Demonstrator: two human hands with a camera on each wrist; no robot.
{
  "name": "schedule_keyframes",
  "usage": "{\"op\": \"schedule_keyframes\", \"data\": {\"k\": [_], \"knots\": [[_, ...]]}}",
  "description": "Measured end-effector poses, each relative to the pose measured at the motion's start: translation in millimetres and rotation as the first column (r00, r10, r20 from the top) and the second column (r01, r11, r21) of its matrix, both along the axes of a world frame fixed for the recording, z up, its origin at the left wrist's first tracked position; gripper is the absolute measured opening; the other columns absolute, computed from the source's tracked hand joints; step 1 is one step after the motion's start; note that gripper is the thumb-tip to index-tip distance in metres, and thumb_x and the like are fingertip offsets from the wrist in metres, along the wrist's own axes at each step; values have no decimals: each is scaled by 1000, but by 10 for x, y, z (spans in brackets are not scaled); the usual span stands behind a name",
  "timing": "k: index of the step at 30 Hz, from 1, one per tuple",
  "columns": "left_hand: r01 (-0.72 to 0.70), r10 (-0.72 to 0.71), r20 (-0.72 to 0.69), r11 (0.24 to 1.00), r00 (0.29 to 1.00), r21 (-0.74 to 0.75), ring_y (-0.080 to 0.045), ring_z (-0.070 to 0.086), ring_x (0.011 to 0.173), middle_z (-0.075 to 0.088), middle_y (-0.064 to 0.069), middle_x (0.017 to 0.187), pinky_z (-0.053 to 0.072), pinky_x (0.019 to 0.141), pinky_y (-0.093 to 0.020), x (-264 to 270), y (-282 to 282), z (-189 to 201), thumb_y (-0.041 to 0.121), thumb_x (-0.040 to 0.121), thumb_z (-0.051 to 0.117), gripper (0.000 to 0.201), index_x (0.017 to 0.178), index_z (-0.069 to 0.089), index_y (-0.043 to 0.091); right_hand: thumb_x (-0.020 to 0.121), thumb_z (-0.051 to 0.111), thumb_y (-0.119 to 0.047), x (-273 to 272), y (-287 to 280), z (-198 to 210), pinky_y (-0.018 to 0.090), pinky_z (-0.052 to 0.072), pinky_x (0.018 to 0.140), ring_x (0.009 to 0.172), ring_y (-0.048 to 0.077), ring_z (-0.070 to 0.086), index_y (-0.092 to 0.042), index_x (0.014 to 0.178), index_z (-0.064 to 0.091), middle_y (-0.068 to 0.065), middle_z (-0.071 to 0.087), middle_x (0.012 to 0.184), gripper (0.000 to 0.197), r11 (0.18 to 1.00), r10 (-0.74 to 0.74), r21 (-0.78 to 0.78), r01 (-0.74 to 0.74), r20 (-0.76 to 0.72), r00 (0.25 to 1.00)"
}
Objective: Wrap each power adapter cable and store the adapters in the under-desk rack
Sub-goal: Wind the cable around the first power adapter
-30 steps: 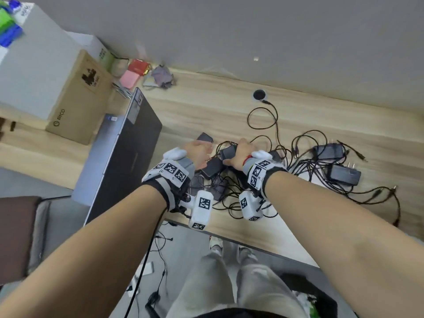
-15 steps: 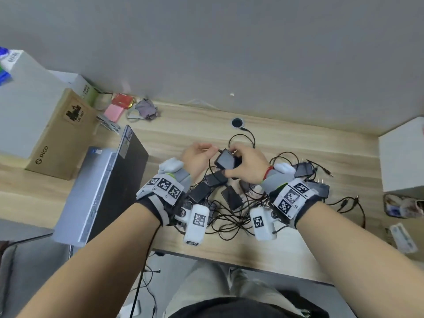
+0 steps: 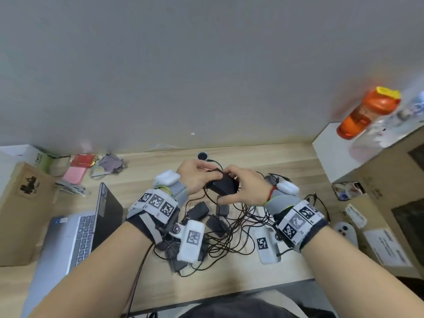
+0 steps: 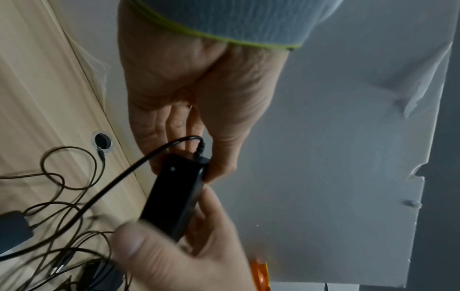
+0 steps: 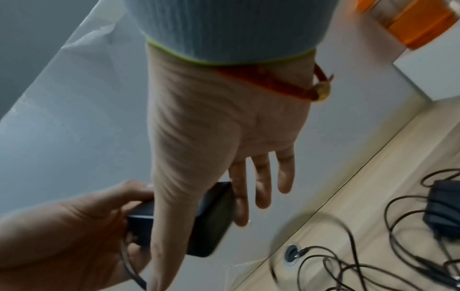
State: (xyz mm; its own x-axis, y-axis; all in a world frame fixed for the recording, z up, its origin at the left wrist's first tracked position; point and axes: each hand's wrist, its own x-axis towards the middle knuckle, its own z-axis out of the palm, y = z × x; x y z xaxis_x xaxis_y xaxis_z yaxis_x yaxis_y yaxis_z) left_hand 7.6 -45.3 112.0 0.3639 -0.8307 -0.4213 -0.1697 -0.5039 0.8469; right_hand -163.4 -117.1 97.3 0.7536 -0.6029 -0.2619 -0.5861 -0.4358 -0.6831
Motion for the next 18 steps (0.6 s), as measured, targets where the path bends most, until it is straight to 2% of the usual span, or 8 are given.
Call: {"op": "schedule_keyframes", "data": {"k": [3,5,7,9,11,14,16,18], "knots": [[4,-5,43,1000,999,16,-16,68,87,72,-3,94,55,82,-27,54,3,67,23,72,83,20,89,74,24,63,86,-50,-16,25,-26,16,40,57,67,1,56,-38,115,44,-13,63,80,68,1000,10,27,-9,-33,999],[5,-6,96,1000,995,15,-14,67,87,71,2,93,54,83,-28,77,-8,127,26,72,82,22,92,74,26,68,83,-46,34,20,-7,20,39,58,65,1,54,-38,119,42,-14,60,78,66,1000,9,23,-9,-35,999],[-39,40,91,999,995,-14,-14,68,86,73,1,93,56,82,-29,102,-40,196,25,73,81,21,92,72,26,73,79,-38,103,-10,32,26,46,65,70,11,61,-40,129,37,-10,64,85,70,1000,-8,7,8,6,1000],[-105,107,47,994,993,-39,-16,69,85,72,-3,96,57,79,-29,136,-76,285,20,73,81,25,96,70,23,75,78,-29,172,-104,81,27,49,72,75,17,66,-38,140,29,-2,67,93,81,997,-79,-4,79,76,994],[-145,142,-72,989,987,-38,-19,70,87,72,-7,99,59,80,-35,141,-105,373,20,64,83,45,106,69,13,77,79,-21,220,-222,151,24,52,77,80,13,68,-33,146,24,-3,67,103,89,986,-162,69,151,201,966],[-172,154,-225,983,962,-63,-27,72,92,73,-14,101,57,87,-50,109,-118,485,31,48,80,68,110,68,6,80,75,-3,293,-352,369,31,57,83,80,15,71,-25,146,27,-2,62,117,84,959,-227,249,134,396,890],[-183,147,-263,976,954,-119,-34,70,95,72,-22,104,54,92,-52,83,-151,569,35,63,84,58,108,68,1,87,66,4,362,-404,533,25,57,80,74,9,68,-19,145,29,-2,60,114,73,944,-241,313,101,449,860],[-262,185,-338,945,923,-196,-34,70,93,70,-24,107,54,91,-51,62,-203,684,33,84,75,47,114,64,-2,93,60,0,415,-446,620,28,57,82,86,16,68,-16,145,30,5,64,110,62,920,-237,389,48,452,860]]}}
